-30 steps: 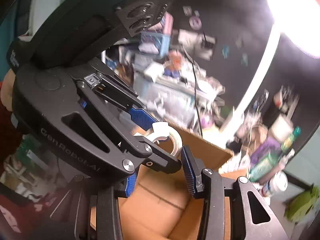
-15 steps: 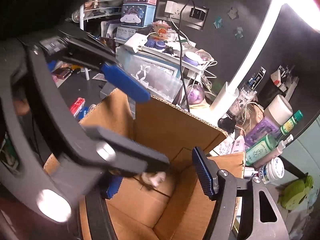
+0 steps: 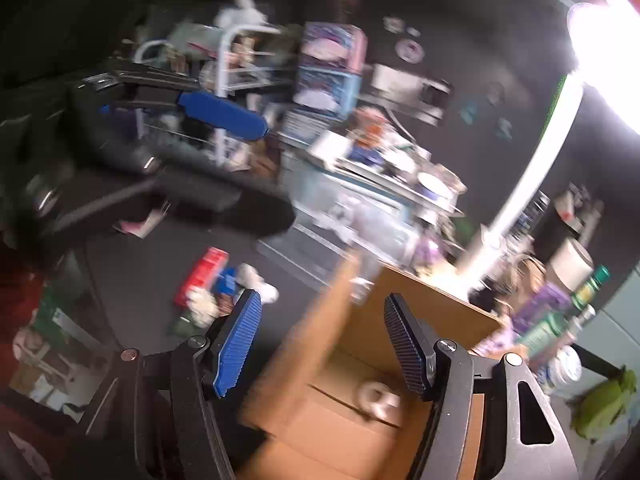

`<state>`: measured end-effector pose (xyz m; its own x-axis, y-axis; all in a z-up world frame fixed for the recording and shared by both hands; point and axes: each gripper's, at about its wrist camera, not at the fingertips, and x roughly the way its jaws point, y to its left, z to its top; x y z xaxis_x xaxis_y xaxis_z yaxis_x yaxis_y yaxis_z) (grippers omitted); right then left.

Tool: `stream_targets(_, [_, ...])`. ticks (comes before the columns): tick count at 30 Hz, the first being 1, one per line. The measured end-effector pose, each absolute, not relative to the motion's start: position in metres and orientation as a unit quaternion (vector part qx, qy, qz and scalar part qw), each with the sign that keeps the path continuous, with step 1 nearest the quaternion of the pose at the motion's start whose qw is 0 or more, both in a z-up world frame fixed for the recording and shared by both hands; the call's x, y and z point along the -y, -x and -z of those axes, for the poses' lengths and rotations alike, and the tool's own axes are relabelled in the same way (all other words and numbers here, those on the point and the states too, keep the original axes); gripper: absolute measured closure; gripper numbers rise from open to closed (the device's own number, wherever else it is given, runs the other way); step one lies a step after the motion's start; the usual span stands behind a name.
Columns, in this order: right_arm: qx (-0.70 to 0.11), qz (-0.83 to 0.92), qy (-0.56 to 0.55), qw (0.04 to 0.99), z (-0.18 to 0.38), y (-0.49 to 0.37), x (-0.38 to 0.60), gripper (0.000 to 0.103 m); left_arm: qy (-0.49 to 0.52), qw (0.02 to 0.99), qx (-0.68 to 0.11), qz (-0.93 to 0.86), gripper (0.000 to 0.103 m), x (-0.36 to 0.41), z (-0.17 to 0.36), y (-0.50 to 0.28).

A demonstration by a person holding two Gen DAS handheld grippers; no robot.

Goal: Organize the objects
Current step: 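Carry the tape roll into the cardboard box and open the left tool, then grasp the green plastic cup with the left tool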

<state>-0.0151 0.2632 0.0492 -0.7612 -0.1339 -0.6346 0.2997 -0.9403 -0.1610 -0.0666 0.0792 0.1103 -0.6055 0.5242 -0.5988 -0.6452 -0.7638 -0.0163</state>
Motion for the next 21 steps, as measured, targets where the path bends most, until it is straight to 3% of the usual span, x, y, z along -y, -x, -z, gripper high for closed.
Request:
stream_targets(6, [-0.125,0.924,-0.312,0.181,-0.029,0.017,-0.197,0.042,0.283,0.27,-0.084,-0.916,0.011,-0.007,-0.082,0.049])
stream_targets(16, [-0.087,0.884,-0.392,0.24,0.064,0.041,-0.155,0.043,0.309,0.214,-0.079,-0.923,0.011,0.053,-0.001,0.033])
stream_targets(21, [-0.084,0.869,-0.426,0.237,0.108,0.052,-0.152,0.053,0.34,0.212,-0.066,-0.914,0.011,0.062,0.033,0.035])
